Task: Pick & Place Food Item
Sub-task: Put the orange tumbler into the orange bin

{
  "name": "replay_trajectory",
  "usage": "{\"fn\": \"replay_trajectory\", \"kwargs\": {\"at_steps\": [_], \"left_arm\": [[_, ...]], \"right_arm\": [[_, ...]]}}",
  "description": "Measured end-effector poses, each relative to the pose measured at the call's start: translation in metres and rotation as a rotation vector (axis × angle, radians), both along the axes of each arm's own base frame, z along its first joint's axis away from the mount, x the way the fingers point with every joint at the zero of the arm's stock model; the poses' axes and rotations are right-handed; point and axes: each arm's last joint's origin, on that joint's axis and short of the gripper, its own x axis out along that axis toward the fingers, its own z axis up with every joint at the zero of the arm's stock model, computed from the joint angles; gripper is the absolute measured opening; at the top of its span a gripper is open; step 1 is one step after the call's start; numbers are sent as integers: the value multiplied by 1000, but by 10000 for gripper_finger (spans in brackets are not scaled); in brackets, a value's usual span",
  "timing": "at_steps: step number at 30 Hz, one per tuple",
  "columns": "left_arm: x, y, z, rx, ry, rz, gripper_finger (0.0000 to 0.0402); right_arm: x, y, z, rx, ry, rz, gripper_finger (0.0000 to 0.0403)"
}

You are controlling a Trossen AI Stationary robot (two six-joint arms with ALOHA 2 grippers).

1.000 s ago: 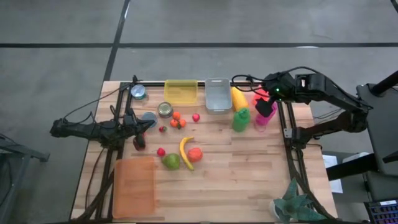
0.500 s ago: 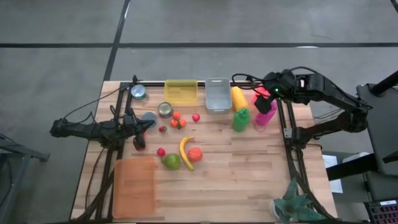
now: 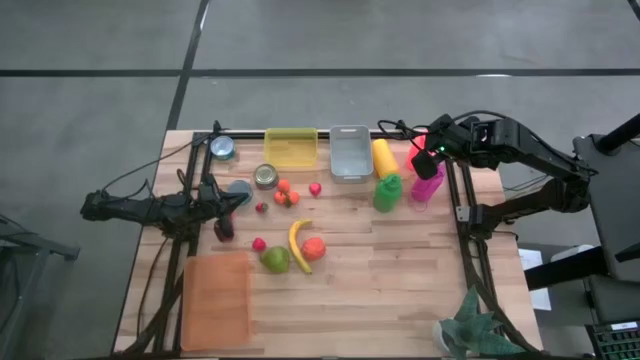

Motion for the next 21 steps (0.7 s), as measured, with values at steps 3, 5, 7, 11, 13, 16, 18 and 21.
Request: {"fn": "replay_trajectory", "kwargs": {"at_steps": [3,5,7,11,13,16,18,21], "left_arm": [[0,0,0,0,0,0,0],[0,0,0,0,0,0,0],[0,0,0,0,0,0,0],[0,0,0,0,0,0,0],[0,0,0,0,0,0,0],[0,0,0,0,0,0,0],[0,0,0,0,0,0,0],[0,0,0,0,0,0,0]], "right_arm": [[0,0,-2,-4,27,23,361],[1,0,-4,-3,42,29,361],[1,0,-6,0,50,29,361],[3,-1,-11,1,62,28,361],[4,-1,-13,-1,66,26,361],[3,-3,-14,1,68,17,361],[2,-7,-14,4,66,-10,361],[-3,-18,-14,11,63,-78,361]]}}
